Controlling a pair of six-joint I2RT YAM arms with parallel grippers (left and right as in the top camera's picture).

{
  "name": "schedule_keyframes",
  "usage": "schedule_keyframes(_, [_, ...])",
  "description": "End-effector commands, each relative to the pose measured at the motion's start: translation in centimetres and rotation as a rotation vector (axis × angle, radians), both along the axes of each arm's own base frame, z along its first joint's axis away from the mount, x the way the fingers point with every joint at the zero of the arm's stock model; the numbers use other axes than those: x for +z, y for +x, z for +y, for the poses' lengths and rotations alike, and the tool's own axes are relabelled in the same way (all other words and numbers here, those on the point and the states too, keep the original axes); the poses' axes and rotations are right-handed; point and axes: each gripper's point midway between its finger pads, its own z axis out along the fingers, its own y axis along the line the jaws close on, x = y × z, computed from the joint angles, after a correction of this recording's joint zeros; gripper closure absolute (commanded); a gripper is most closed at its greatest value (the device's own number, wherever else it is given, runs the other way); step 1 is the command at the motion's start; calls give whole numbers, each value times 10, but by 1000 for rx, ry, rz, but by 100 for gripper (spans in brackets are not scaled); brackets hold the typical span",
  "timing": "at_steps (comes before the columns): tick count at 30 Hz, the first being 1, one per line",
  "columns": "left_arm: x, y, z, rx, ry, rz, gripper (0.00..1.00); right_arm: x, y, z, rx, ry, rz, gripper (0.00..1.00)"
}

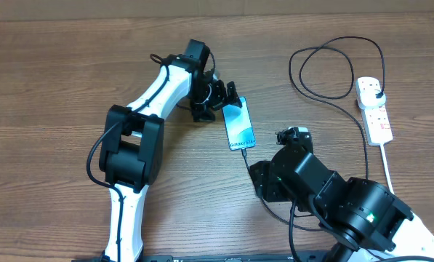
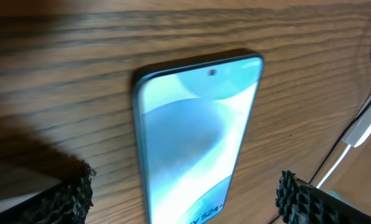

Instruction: Plug charger to phone and switch on socket

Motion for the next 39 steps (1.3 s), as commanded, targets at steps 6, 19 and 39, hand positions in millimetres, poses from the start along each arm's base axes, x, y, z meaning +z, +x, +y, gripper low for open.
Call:
schedule_keyframes(6, [-58, -28, 56, -108, 141, 76, 0, -4, 29, -41, -269, -44, -19, 96])
schedule_keyframes(19, [171, -30, 103, -44, 320, -424, 1, -37, 77, -233, -893, -94, 159, 96])
schedule_keyframes(39, [298, -191, 206, 251, 524, -897, 0, -137, 201, -342, -963, 28, 462, 96])
